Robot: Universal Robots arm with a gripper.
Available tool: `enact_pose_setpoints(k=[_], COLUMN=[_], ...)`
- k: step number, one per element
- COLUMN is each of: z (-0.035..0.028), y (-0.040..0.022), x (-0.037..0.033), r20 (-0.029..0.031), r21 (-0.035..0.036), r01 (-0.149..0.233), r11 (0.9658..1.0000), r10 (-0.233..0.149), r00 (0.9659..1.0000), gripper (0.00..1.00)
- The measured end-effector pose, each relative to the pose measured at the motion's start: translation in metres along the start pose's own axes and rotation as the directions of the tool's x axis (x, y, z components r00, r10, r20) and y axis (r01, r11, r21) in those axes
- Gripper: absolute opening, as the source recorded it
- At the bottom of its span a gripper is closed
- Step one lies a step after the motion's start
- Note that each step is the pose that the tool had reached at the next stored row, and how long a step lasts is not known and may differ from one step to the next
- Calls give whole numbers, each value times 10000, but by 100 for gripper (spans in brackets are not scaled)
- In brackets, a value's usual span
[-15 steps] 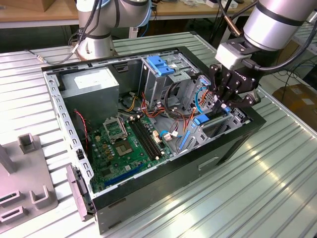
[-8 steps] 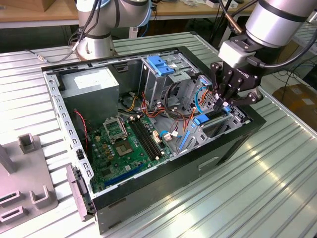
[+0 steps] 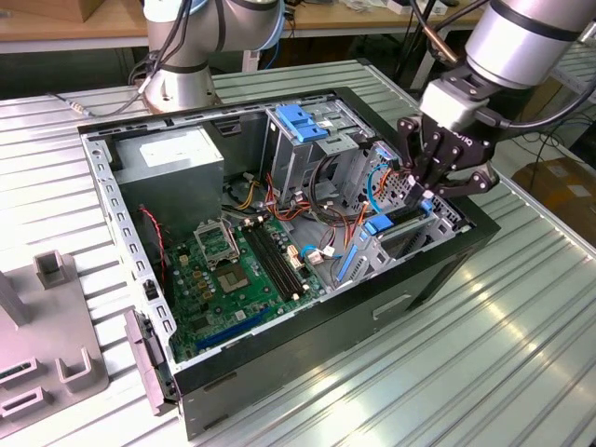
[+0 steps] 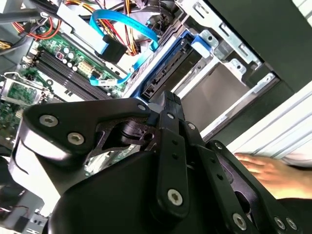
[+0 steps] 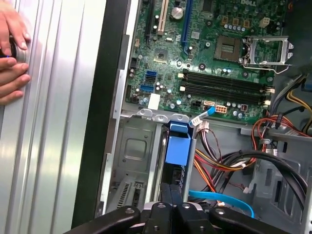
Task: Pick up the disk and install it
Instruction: 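Insert the first disk wire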
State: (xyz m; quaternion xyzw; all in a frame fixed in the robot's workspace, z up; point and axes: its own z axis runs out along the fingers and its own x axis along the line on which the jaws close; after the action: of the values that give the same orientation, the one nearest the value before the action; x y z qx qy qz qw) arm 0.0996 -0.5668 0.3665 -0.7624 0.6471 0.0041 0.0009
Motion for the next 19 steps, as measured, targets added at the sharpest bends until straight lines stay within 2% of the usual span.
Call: enact_pose_setpoints(k=[3,5,7,10,19], z=[1,3,7,8,8], y=[-26,-67,-121,-246,-436], x=[3,6,8,4,-44], r20=[-1,-1,-2,-2,-8], r21=[-2,-4,-4,-5,-8], r01=[253,435,504,610,896], r11=[9997,9991,9987,9981,9960], r10=[-253,-435,-504,-610,-896], r00=[9997,9991,9987,9981,9960], gripper=[11,11,11,11,11])
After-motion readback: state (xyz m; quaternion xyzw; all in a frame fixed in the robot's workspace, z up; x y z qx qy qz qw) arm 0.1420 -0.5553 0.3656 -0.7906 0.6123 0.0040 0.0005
